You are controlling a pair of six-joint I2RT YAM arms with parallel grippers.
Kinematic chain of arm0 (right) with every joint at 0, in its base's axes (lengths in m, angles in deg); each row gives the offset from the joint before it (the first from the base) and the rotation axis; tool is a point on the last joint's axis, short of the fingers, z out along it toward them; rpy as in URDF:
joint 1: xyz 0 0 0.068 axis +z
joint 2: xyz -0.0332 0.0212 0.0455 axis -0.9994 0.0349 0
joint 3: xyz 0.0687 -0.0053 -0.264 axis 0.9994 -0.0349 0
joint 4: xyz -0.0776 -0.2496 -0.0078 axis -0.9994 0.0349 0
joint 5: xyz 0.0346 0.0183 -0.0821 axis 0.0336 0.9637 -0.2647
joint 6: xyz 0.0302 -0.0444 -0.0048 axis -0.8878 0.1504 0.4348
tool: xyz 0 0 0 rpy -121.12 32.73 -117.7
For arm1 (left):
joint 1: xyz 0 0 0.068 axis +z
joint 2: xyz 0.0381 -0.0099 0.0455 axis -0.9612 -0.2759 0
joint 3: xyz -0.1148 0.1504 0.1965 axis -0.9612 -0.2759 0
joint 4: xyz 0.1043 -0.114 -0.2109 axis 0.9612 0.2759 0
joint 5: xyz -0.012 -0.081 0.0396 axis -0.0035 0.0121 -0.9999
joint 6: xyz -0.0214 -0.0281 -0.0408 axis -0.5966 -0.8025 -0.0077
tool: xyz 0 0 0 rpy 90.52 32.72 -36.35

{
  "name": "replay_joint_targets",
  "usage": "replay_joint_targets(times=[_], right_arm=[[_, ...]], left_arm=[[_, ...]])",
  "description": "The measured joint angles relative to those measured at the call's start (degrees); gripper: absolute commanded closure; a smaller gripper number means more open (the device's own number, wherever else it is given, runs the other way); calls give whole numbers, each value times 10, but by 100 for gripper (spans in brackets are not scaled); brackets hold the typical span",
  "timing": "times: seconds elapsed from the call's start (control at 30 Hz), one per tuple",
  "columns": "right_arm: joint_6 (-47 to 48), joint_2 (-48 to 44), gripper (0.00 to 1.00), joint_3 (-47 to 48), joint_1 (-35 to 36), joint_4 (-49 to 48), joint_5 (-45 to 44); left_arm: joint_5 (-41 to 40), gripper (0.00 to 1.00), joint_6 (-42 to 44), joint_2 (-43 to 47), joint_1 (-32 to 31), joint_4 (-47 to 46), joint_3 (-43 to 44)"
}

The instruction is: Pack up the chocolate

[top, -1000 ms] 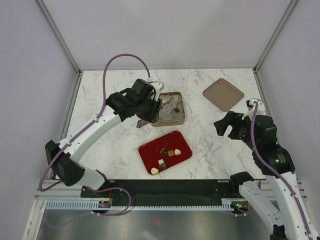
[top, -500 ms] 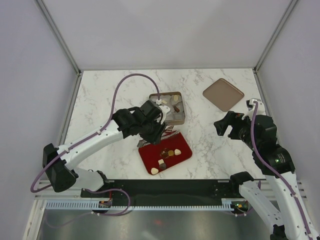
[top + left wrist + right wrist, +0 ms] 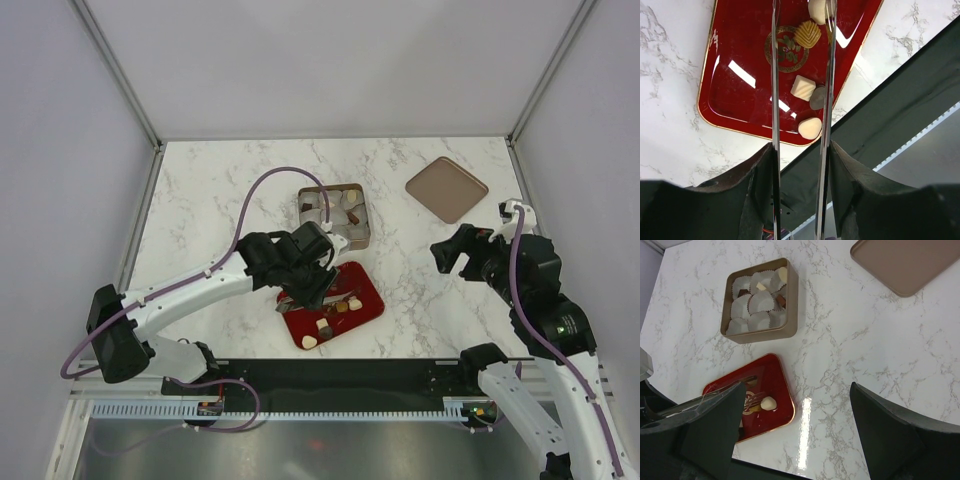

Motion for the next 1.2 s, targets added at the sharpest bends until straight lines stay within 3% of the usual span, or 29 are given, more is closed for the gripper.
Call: replay_joint_targets(times=[0.83, 1.2], right_arm=[[0, -6, 6, 0, 0, 2, 0], [0, -7, 6, 0, 0, 2, 0]], left_arm=[[12, 46, 0, -34, -32, -13, -5], [-1, 53, 0, -38, -35, -13, -5]])
